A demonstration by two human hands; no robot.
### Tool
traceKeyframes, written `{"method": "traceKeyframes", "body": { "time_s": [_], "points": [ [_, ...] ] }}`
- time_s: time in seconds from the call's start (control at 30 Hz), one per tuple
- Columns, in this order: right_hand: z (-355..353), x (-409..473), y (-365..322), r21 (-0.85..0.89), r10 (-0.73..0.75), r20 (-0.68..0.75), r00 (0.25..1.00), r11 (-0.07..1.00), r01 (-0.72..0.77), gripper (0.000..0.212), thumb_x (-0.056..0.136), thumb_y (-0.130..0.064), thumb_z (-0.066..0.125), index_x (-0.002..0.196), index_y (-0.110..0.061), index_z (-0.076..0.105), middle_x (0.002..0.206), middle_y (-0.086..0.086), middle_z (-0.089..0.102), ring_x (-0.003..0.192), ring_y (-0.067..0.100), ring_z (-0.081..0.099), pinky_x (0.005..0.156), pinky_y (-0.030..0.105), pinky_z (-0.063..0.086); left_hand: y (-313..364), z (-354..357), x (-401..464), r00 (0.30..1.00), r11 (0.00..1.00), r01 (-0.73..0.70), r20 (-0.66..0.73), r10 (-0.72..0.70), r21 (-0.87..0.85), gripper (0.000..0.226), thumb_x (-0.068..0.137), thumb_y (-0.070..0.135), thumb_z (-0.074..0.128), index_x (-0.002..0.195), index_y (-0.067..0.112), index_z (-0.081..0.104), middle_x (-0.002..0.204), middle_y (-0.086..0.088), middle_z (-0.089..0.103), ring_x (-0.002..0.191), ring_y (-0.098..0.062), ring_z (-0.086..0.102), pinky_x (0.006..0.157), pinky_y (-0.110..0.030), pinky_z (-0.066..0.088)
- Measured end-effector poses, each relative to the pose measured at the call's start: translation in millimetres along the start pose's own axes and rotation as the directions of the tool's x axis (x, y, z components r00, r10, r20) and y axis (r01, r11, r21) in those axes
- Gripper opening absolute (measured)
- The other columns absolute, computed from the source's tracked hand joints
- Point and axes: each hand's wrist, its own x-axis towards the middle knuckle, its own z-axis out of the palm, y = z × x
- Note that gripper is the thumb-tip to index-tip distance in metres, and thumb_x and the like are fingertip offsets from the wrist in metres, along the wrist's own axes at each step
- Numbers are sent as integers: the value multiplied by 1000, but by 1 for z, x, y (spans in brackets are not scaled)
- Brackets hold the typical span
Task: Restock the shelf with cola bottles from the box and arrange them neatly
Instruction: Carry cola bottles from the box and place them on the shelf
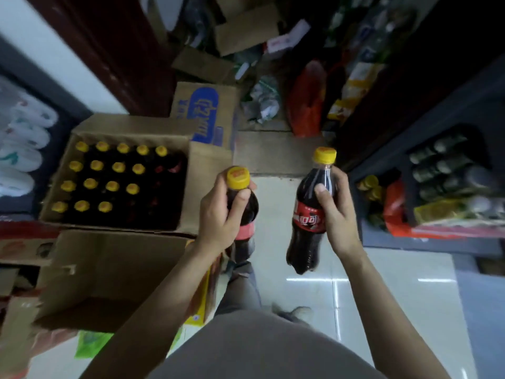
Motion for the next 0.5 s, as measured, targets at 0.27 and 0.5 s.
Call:
{"method": "traceKeyframes", "body": {
  "time_s": [0.27,0.5],
  "points": [
    [-188,-134,31,-91,40,-299,953,993,-70,35,89,-34,52,122,-23,50,96,-19,62,87,-4,57,79,12,43,91,164,-75,966,995,-93,245,79,44,70,93,66,29,105,1,53,89,-12,68,87,-36,64,79,-52,49],
    [-315,-201,39,-130,12,-506,863,988,-89,34,90,-34,52,122,-30,43,100,-20,58,85,-11,57,73,5,41,175,290,-124,935,993,-45,345,79,-105,19,93,45,40,102,31,49,96,17,65,94,-14,65,85,-28,48]
  ]
}}
